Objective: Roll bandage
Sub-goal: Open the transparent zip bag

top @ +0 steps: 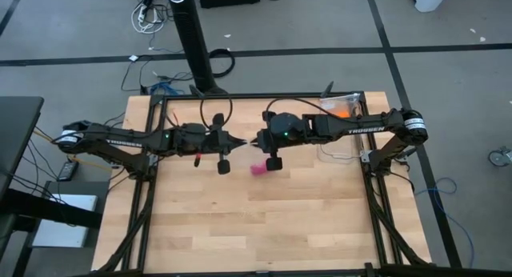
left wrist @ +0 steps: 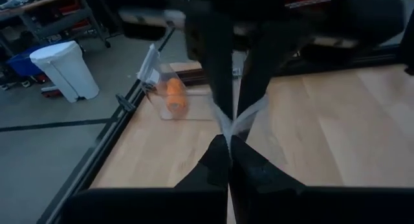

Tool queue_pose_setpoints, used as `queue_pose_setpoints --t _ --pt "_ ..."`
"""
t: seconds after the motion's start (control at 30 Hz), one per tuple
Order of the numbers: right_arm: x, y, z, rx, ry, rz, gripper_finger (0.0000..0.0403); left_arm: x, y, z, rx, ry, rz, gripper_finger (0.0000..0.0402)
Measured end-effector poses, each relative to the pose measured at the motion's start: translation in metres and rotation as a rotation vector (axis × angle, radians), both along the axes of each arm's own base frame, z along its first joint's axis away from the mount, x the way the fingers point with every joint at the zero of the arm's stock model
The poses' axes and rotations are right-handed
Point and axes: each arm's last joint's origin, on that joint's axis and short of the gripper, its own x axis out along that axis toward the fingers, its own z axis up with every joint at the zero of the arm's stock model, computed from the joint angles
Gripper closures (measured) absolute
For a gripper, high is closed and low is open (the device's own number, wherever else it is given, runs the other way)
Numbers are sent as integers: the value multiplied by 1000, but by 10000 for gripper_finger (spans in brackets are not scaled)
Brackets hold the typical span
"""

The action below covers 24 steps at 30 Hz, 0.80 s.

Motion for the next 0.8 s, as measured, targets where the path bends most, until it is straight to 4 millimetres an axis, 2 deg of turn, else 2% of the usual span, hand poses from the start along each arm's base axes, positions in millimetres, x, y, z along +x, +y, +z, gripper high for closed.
queue_pose_setpoints --t 0.13,0.23,0.37,0.5,0.67,0.8 --pt "1 0 0 33 -11 -15 339 5 0 -6 1 19 0 399" --pt "-4 -1 -6 77 61 -22 330 6 0 -8 0 32 0 399" --pt "-11 -2 -14 112 179 -52 355 9 -2 -7 -39 -8 5 399" --pt "-14 -3 -17 118 215 -65 396 17 -7 -26 -50 -43 -9 399" --pt "-14 -3 -17 129 215 -73 394 27 -8 -42 -40 -129 23 399" --pt "-15 -7 -18 142 227 -95 400 30 -8 -47 -39 -160 28 400"
